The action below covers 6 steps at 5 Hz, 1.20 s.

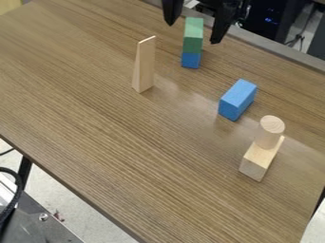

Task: Move the green parallelepiped on top of the other blue parallelepiped

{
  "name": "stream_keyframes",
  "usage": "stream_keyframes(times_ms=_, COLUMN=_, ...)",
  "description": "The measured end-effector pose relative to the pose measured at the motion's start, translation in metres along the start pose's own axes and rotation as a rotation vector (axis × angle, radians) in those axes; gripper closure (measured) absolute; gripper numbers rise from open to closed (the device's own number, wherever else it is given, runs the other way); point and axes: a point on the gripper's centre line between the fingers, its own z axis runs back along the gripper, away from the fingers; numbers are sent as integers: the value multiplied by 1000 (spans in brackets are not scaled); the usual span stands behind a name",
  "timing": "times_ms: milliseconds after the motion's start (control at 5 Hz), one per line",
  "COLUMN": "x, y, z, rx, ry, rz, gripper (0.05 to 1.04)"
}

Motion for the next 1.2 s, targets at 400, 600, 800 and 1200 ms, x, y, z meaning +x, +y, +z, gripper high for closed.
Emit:
stream_keyframes(times_ms=400, x=13, y=-2, z=-27, rx=13, ry=58, rz=22, gripper=85)
stream_keyframes(times_ms=600, x=37, y=6, z=-39, rx=15, ry=56, rz=79, gripper=85)
stream_keyframes(times_ms=800, x=61, y=13, z=-48, rx=1, ry=39, rz=140, gripper=85)
stream_keyframes(times_ms=1200, x=93, y=29, z=-69, rx=-29, ry=43, rz=265, gripper=85)
